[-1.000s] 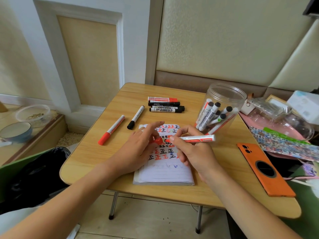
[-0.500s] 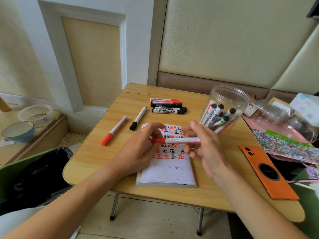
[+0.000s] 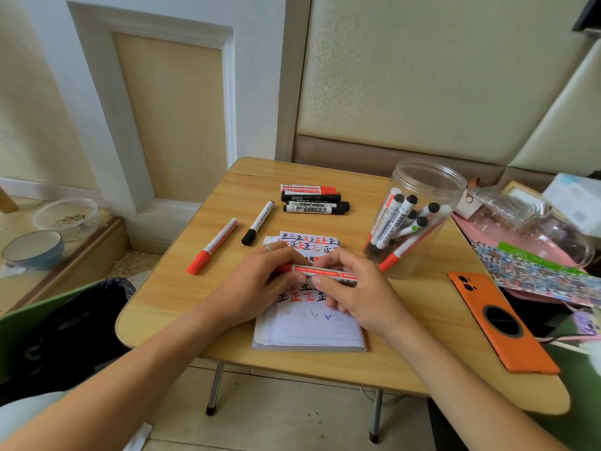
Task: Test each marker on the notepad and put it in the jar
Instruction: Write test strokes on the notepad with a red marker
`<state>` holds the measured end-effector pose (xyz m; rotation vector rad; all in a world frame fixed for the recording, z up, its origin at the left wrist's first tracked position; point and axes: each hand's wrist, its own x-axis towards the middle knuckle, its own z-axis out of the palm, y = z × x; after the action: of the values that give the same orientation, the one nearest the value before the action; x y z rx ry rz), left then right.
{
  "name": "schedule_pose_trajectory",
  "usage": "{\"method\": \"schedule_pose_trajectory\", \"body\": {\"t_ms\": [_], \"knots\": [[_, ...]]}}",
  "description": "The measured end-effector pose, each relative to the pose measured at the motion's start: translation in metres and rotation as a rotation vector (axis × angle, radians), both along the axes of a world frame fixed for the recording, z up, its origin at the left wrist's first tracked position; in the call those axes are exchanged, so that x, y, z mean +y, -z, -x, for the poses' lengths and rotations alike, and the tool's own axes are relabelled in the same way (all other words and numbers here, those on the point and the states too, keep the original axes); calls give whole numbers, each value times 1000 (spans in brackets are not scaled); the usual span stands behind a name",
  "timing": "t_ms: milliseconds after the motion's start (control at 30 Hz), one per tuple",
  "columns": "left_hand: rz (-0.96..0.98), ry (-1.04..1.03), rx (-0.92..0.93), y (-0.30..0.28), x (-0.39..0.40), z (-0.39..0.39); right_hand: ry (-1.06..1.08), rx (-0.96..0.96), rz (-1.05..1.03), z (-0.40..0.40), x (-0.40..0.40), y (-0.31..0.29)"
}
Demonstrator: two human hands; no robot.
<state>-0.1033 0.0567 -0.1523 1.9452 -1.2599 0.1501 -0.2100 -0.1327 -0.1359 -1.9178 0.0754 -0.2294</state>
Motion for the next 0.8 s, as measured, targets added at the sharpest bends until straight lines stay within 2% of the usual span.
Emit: {"method": "schedule_pose_trajectory", "body": {"t_ms": [533,800], "knots": [[-48,-34,-4,5,0,-1,54,1,55,-3,9,5],[-50,-104,-43,7,-3,0,86,-14,-42,-2,10,-1]]}}
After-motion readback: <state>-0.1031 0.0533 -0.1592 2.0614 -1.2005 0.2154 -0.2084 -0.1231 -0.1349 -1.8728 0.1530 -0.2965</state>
